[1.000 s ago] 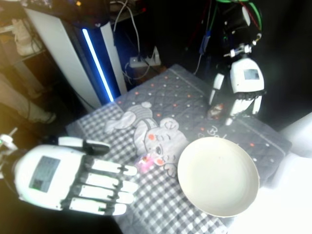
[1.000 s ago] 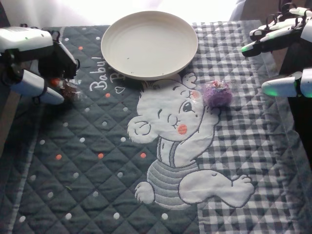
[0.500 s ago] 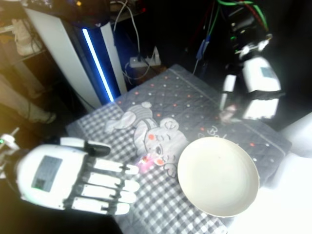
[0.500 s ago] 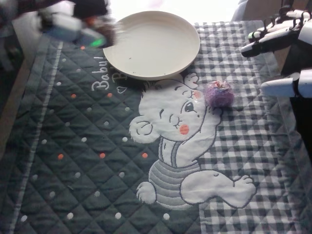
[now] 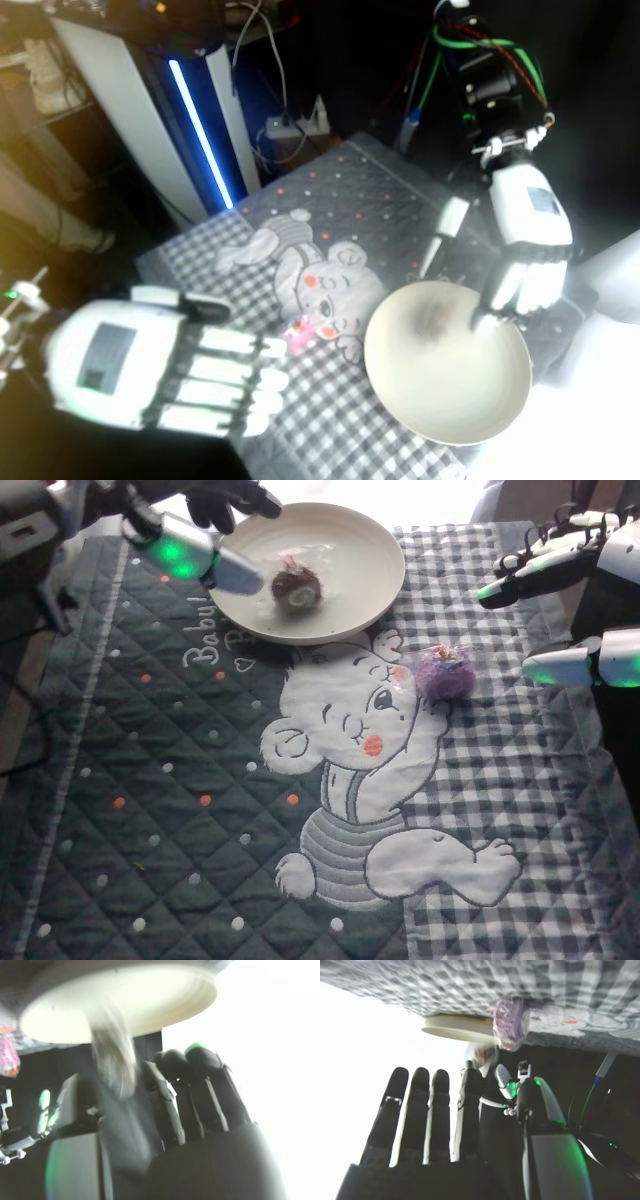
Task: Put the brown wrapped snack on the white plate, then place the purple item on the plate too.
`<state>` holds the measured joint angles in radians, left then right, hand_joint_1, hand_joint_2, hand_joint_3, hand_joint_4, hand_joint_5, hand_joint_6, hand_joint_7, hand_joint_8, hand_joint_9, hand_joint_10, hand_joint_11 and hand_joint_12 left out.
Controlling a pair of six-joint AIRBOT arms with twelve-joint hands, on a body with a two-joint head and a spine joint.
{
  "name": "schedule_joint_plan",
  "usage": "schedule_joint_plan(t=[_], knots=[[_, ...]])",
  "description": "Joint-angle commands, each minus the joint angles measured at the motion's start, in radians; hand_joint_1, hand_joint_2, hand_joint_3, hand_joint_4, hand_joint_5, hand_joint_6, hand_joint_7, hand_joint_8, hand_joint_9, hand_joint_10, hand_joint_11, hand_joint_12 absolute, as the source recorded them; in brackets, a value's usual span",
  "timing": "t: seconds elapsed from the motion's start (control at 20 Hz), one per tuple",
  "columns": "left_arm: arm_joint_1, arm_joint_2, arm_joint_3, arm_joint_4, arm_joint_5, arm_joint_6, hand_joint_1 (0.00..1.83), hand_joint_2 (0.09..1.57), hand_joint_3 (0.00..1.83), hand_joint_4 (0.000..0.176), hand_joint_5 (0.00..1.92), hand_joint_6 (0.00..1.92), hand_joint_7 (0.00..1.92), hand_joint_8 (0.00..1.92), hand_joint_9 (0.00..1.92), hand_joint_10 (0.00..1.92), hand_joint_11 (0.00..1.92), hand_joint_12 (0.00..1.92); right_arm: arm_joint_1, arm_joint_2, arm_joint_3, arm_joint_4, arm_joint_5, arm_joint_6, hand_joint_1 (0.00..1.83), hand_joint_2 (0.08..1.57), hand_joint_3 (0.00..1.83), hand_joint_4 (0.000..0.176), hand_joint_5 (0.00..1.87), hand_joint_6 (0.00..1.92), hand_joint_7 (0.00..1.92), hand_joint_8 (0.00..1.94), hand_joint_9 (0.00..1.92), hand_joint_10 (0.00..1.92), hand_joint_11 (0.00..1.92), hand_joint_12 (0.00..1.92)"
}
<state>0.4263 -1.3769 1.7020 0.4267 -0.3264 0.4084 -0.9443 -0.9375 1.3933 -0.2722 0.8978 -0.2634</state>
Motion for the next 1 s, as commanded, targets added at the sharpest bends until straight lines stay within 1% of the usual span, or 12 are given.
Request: schedule_joint_plan(t=[0.0,0.05,0.15,0.2,0.3,0.35,0.5,0.7,0.75,0.8,0.9,0.95], knots=[[-0.001,0.017,-0.014,-0.019,-0.11,-0.005,0.82,0.86,0.0,0.094,0.48,0.0,0.36,0.01,0.49,0.08,0.28,0.81,0.017,0.004,0.012,0.056,0.11,0.01,0.72,1.11,0.0,0.045,0.63,0.0,0.5,0.01,0.47,0.01,0.15,0.73],[0.009,0.035,-0.034,-0.02,-0.117,-0.005,0.84,0.85,0.0,0.087,0.48,0.0,0.32,0.0,0.48,0.02,0.3,0.75,0.017,0.004,0.014,0.07,0.119,0.01,0.73,1.1,0.0,0.054,0.62,0.0,0.5,0.01,0.47,0.0,0.14,0.73],[0.035,0.06,-0.063,-0.026,-0.139,-0.005,0.81,0.89,0.0,0.138,0.37,0.0,0.2,0.0,0.36,0.0,0.07,1.03,0.017,0.004,0.02,0.098,0.141,0.01,0.68,1.11,0.0,0.084,0.56,0.0,0.5,0.0,0.42,0.0,0.03,0.68],[0.05,0.079,-0.086,-0.027,-0.15,-0.005,0.79,0.9,0.0,0.144,0.35,0.0,0.18,0.0,0.31,0.0,0.02,1.06,0.018,0.004,0.026,0.114,0.158,0.01,0.7,1.11,0.0,0.076,0.55,0.0,0.5,0.0,0.41,0.0,0.02,0.6],[0.069,0.103,-0.115,-0.028,-0.171,-0.006,0.82,0.91,0.0,0.14,0.36,0.0,0.17,0.0,0.22,0.0,0.0,0.89,0.024,0.004,0.036,0.128,0.167,0.01,0.69,1.09,0.0,0.12,0.51,0.0,0.47,0.0,0.39,0.0,0.16,0.5],[0.081,0.117,-0.13,-0.037,-0.188,-0.006,0.82,0.92,0.0,0.152,0.35,0.0,0.14,0.0,0.19,0.0,0.0,0.8,0.041,0.003,0.039,0.126,0.163,0.01,0.7,1.09,0.0,0.112,0.5,0.0,0.46,0.0,0.39,0.0,0.2,0.5],[0.136,0.204,-0.204,-0.108,-0.255,-0.007,0.83,0.91,0.0,0.153,0.31,0.0,0.14,0.0,0.2,0.0,0.01,0.77,0.253,-0.046,0.055,-0.073,0.028,0.01,0.73,1.08,0.0,0.065,0.53,0.0,0.49,0.0,0.4,0.0,0.21,0.55],[0.171,0.236,-0.233,-0.144,-0.291,-0.007,0.85,0.91,0.0,0.148,0.28,0.0,0.12,0.0,0.16,0.0,0.0,0.63,0.319,-0.08,0.048,-0.235,-0.034,0.059,0.64,1.03,0.0,0.1,0.56,0.0,0.47,0.0,0.33,0.0,0.08,0.62],[0.174,0.243,-0.241,-0.148,-0.298,-0.007,0.84,0.91,0.0,0.147,0.28,0.0,0.12,0.0,0.15,0.0,0.0,0.63,0.319,-0.083,0.048,-0.269,-0.05,0.092,0.68,1.04,0.0,0.094,0.56,0.0,0.5,0.0,0.35,0.0,0.04,0.72],[0.188,0.257,-0.253,-0.165,-0.314,-0.007,0.81,0.91,0.0,0.141,0.29,0.0,0.13,0.0,0.14,0.0,0.0,0.68,0.319,-0.086,0.044,-0.317,-0.077,0.113,0.68,1.04,0.0,0.07,0.58,0.0,0.52,0.0,0.44,0.01,0.11,0.74],[0.205,0.269,-0.264,-0.176,-0.326,-0.008,0.84,0.9,0.0,0.136,0.31,0.0,0.14,0.0,0.11,0.0,0.0,0.65,0.319,-0.086,0.029,-0.392,-0.134,0.115,0.7,1.02,0.0,0.118,0.53,0.0,0.47,0.0,0.47,0.0,0.12,0.95],[0.21,0.27,-0.265,-0.178,-0.326,-0.008,0.84,0.9,0.0,0.127,0.32,0.01,0.15,0.0,0.13,0.01,0.0,0.64,0.319,-0.085,0.025,-0.428,-0.156,0.127,0.73,1.01,0.0,0.094,0.55,0.0,0.49,0.0,0.48,0.0,0.08,1.06]])
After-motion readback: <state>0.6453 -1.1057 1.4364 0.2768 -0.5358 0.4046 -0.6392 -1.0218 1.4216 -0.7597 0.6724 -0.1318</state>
